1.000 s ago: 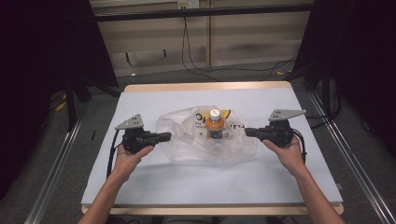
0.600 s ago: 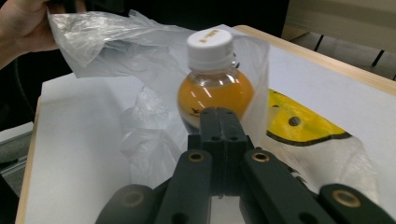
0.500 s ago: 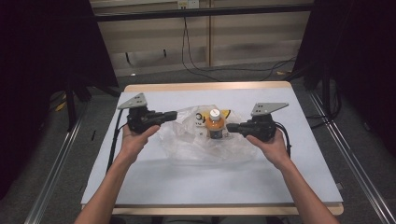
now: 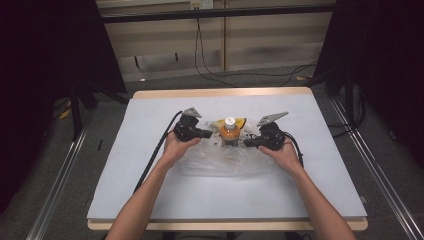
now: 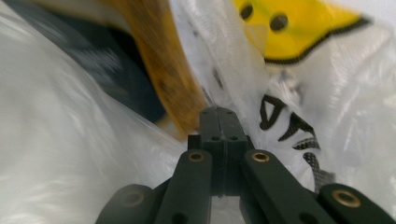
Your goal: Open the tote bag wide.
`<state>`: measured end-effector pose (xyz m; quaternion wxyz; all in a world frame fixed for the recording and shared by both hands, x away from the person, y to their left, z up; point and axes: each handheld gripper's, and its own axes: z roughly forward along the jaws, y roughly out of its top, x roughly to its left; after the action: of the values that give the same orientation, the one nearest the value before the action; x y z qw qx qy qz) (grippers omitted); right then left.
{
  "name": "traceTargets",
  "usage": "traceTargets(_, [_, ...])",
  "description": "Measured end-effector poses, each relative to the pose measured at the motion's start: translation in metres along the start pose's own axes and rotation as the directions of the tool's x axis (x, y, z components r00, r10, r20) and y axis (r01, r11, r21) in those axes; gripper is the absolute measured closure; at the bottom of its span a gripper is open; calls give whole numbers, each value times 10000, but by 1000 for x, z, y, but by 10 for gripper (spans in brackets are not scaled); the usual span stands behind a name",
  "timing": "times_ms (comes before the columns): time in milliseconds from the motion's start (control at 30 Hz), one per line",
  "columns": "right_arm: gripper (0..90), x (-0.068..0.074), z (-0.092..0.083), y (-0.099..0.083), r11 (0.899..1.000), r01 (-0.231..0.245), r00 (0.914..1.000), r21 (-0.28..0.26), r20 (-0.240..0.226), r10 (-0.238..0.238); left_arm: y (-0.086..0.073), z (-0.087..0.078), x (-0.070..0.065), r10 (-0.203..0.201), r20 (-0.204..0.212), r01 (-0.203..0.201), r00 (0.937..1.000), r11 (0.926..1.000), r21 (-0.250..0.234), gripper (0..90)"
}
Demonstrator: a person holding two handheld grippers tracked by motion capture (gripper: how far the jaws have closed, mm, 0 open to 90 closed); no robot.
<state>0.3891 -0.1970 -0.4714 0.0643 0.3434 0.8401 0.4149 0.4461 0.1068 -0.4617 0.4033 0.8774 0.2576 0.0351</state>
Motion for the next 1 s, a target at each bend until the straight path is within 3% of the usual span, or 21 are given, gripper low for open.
traceTargets(100, [900,-7,5,-7,9996,-193,9996,217,221,189,-12,4,10,-440,-62,441,9990,9989,136,900])
traceTargets(167, [900,-13,6,-13,9990,-350,9984,281,444,338,-23,6,15,-520,-157,524,9985,9981,308,900])
traceTargets(200, [900,-15,6,-15,9987,-457,9980,233,449,446,-27,5,16,-848,-78,848,9964,9964,21,900])
traceTargets(267, [900,-16,3,-17,9984,-513,9972,239,564,499,-33,-1,19,-823,-306,823,9961,9966,-33,900])
traceTargets(367, [900,-18,-4,-17,9982,-150,9933,576,1149,83,-37,-11,23,-559,-573,569,9968,9983,156,900])
traceTargets(500, [900,-28,-17,-29,9982,-525,9873,282,1515,477,-46,-24,25,-288,-849,321,9960,9988,376,900])
traceTargets(600, [900,-28,-20,-30,9987,-350,9853,371,1684,282,-54,-31,26,-168,-850,189,9962,9995,238,900])
traceTargets(633, [900,-26,-22,-29,9978,-220,9759,631,2179,77,-56,-33,26,-175,-854,192,9962,9996,193,900])
traceTargets(867, [900,-34,-31,-35,9977,-412,9687,540,2469,266,-64,-44,29,-320,-1014,332,9943,9994,99,900])
traceTargets(933, [900,-32,-31,-34,9979,-462,9718,465,2333,341,-62,-45,29,-422,-1014,433,9940,9990,84,900])
traceTargets(1000, [900,-31,-34,-32,9985,-540,9752,94,2153,507,-58,-50,28,-609,-879,588,9943,9979,-253,900])
